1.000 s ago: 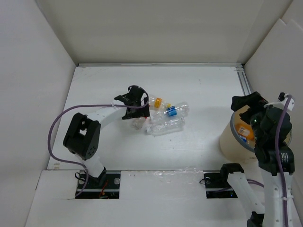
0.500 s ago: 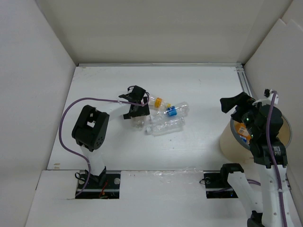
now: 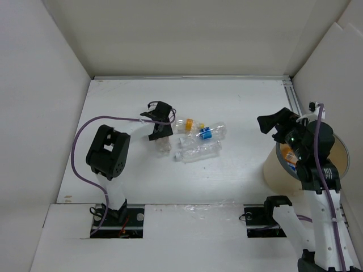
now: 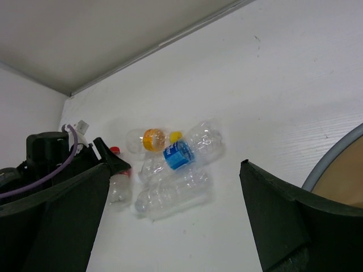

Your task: Put the plastic bottles in the bin

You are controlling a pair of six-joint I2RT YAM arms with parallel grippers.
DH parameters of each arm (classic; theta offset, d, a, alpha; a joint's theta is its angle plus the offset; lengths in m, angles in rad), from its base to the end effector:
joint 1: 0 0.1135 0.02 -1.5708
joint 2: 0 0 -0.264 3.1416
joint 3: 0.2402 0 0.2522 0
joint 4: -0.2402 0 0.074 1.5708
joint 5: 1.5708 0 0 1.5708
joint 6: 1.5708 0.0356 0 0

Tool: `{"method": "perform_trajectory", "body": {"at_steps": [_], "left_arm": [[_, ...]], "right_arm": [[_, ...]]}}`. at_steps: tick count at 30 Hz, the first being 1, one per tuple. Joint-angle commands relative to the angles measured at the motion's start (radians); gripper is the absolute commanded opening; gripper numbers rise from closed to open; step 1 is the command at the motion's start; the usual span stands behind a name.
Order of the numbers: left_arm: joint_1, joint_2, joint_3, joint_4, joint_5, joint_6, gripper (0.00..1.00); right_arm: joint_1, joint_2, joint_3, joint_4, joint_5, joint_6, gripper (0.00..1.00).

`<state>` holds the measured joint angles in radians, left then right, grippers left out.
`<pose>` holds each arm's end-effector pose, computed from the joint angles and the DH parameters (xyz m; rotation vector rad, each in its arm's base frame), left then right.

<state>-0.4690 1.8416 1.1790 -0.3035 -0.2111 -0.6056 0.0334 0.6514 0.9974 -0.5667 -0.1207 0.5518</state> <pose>0.3446 -0.1662 0.1750 -0.2543 2.5011 -0.1724 0.1266 0.0085 0.3891 0.3811 1.7805 0.5252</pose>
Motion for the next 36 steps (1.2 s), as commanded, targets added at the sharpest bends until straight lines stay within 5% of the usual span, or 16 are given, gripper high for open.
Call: {"method": "perform_trajectory", "body": {"at_steps": [1,3,5,8,12,19,26,36], "left_arm": [[0.006,0.008,0.030,-0.006,-0.011,-0.023,0.45],[0.006,0.008,0.030,-0.017,-0.022,-0.023,0.12],[0.006,-0.022,0.030,-0.055,-0.076,-0.048,0.00],[0.006,-0.108,0.057,-0.089,-0.134,-0.072,0.00],[0.006,-0.283,0.103,-0.102,-0.148,-0.066,0.00],[0.006,-0.593,0.177,0.090,0.181,0.047,0.00],[-0.003,-0.703,0.243,0.231,0.516,0.047,0.00],[-0.003,-0.723,0.236,0.302,0.601,0.056,0.00]], "right_arm": [[0.023,-0.001,0.001,0.068,-0.020,-0.015,1.00],[0.034,0.010,-0.008,0.108,-0.069,-0.015,1.00],[0.063,0.025,-0.025,0.157,-0.208,-0.047,1.00],[0.109,0.074,-0.051,0.276,-0.376,-0.056,1.00],[0.306,0.174,-0.022,0.402,-0.412,-0.056,1.00],[0.597,0.473,0.165,0.536,-0.250,-0.087,1.00],[0.681,0.680,0.299,0.798,-0.336,-0.080,1.00],[0.726,0.774,0.353,1.062,-0.497,0.023,1.00]]}}
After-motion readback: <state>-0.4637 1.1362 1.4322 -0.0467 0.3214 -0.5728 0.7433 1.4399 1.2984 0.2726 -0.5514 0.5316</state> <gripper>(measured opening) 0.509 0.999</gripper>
